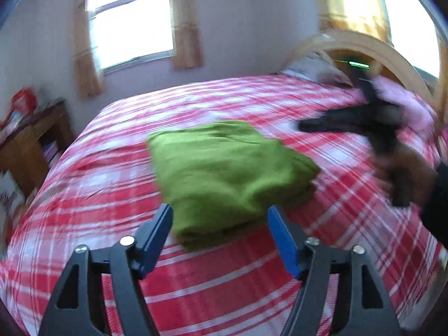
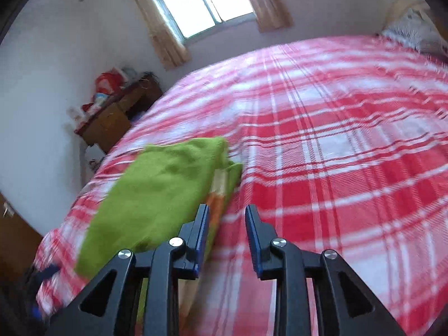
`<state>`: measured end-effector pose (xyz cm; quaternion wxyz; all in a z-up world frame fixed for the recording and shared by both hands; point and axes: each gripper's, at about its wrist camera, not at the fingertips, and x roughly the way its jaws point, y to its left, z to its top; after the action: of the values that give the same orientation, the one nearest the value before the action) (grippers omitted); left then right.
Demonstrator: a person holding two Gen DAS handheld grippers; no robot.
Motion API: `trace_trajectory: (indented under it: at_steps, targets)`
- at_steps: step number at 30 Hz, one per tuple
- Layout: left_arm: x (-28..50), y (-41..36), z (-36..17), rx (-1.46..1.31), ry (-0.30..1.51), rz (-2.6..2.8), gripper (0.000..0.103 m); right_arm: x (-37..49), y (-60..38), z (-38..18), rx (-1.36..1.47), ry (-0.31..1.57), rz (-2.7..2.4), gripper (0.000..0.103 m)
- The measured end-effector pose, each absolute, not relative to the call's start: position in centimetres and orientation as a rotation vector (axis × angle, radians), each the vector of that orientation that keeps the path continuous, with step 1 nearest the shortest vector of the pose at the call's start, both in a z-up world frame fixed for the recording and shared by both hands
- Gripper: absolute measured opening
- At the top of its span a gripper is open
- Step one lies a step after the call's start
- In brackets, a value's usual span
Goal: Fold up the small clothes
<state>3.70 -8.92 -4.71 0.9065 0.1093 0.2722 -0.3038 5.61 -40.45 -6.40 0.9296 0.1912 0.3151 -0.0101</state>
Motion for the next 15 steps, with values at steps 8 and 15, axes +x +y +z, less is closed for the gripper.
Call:
trace_trajectory:
  at_steps: [8,15]
  targets:
    - [9.8,-8.5,-5.8,0.071,0.670,-0.438,0.075,3.0,-33.5,-5.6,0.282,0.633,0.036,0.068]
    - [12.4,-11.0,-8.5,0.118,0.766,-0.322,0.078,5.0,-33.9,-11.1,0.346,0.753,-0.058,0.018]
